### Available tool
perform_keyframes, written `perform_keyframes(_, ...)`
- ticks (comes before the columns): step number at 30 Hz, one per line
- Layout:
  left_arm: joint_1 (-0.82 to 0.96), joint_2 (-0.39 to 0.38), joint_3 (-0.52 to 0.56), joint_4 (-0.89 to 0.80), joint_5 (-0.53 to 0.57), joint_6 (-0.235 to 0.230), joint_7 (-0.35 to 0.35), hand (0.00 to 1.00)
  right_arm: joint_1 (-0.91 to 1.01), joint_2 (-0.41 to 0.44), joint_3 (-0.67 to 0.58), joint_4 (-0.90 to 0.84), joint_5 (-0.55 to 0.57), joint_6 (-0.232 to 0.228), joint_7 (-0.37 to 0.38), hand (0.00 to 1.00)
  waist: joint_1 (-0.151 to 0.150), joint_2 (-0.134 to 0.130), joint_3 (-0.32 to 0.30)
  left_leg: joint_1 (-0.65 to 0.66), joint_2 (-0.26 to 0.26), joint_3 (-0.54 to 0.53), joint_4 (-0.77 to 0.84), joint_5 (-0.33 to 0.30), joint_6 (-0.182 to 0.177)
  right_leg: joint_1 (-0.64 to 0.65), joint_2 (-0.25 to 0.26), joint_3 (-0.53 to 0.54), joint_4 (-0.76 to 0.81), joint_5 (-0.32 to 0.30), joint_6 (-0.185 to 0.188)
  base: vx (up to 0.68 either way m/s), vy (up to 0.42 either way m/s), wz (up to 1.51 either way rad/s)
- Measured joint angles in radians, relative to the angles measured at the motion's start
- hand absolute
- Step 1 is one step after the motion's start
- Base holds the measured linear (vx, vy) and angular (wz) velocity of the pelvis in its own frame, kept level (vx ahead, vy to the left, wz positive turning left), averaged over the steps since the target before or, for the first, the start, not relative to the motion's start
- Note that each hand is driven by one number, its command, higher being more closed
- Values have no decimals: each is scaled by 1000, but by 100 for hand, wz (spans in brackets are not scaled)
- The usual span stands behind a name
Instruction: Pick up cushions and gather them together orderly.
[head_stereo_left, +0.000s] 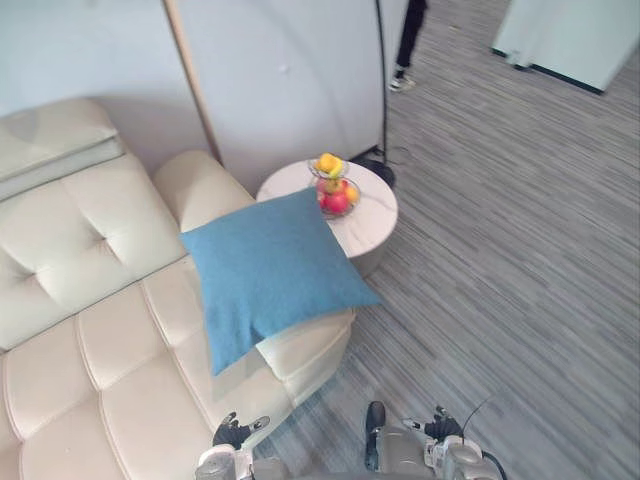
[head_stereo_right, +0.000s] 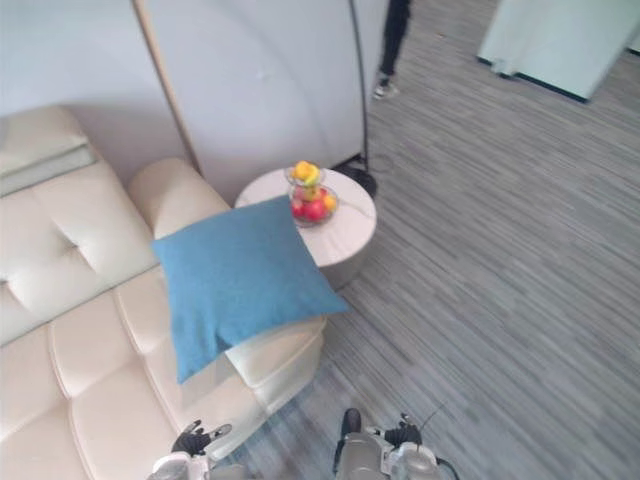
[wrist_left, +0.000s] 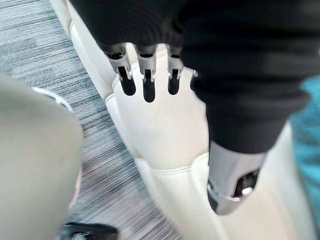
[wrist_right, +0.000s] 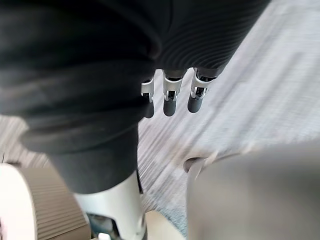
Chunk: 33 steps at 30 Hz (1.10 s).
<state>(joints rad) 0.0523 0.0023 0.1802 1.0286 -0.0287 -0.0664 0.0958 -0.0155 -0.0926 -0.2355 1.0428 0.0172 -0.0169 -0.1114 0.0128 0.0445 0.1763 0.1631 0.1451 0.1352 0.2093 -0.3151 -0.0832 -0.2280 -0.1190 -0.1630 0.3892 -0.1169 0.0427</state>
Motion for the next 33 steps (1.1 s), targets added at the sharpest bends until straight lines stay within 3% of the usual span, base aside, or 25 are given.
perform_keyframes(2,7,-16,21,-4,7,-2,-2,0,-4,15,-7,-9,0,1,4,0,-5,24,-3,-32,49,-18,86,18,-12,25,21,-60,11,-43,-20,424,-281,61)
perform_keyframes(4,8,-22,55,-35,7,-3,-2,0,12,26,-14,-16,-5,4,7,0,-2,25,-2,-129,129,33,347,54,-11,114,51,-107,-39,-63,-46,416,-245,52)
perform_keyframes(5,17,-21,71,-59,7,-6,-3,0,26,36,-5,-41,-5,6,5,0,11,16,3,-190,197,96,522,86,6,190,69,-129,-94,-66,-55,381,-120,23)
perform_keyframes(7,20,-14,66,-70,6,-8,-2,0,37,43,3,-45,-4,5,4,0,22,0,-5,-235,215,175,583,68,-1,248,66,-142,-149,-59,-61,364,-69,15)
perform_keyframes(10,-20,-18,52,-70,6,-10,-2,0,20,53,-2,-43,4,11,3,0,22,-19,1,-270,162,307,435,19,-7,283,26,-170,-195,-52,-52,316,64,55)
perform_keyframes(11,-36,-14,44,-68,6,-10,-2,0,-1,62,-21,-41,4,15,2,0,23,-38,12,-266,99,326,341,17,10,282,-7,-178,-196,-50,-42,191,144,67)
perform_keyframes(12,-42,-13,33,-67,6,-10,-2,0,-20,66,-45,-36,4,15,0,0,21,-45,16,-220,26,331,139,74,45,283,-37,-194,-194,-45,-28,241,210,66)
perform_keyframes(13,-41,-9,28,-62,5,-9,-1,0,-25,65,-65,-32,4,14,1,0,30,-52,22,-149,-11,330,-10,162,36,283,-36,-203,-179,-32,-5,180,156,37)
perform_keyframes(15,-27,16,28,-49,5,-6,2,0,-25,89,-67,-34,4,10,2,0,38,-45,23,-120,-5,326,-17,162,37,303,-18,-190,-237,-47,14,166,134,-3)
perform_keyframes(17,-20,29,41,-14,-6,3,11,0,-11,104,-69,-36,4,10,1,0,37,-51,19,-57,-12,320,-37,162,37,348,16,-177,-372,-22,21,142,31,-8)
perform_keyframes(18,-17,32,40,-11,-7,8,11,0,0,105,-71,-39,4,10,1,0,37,-57,15,-35,-25,319,-49,162,37,355,25,-173,-422,18,9,140,-49,30)
perform_keyframes(19,-14,41,41,5,-12,9,13,0,15,99,-77,-44,4,10,-4,0,31,-74,2,-13,-53,302,-68,158,36,347,26,-166,-440,110,-8,144,-38,49)
perform_keyframes(24,6,-4,93,4,-38,14,18,0,32,57,-114,-44,6,13,-17,0,32,-17,-27,-5,-48,283,-98,155,36,355,31,-162,-431,117,-5,116,17,16)
perform_keyframes(33,35,1,164,-3,-95,8,29,0,26,45,-152,-44,26,10,-46,0,37,-31,-36,16,-75,271,-125,155,36,368,22,-144,-450,129,9,-73,11,-2)
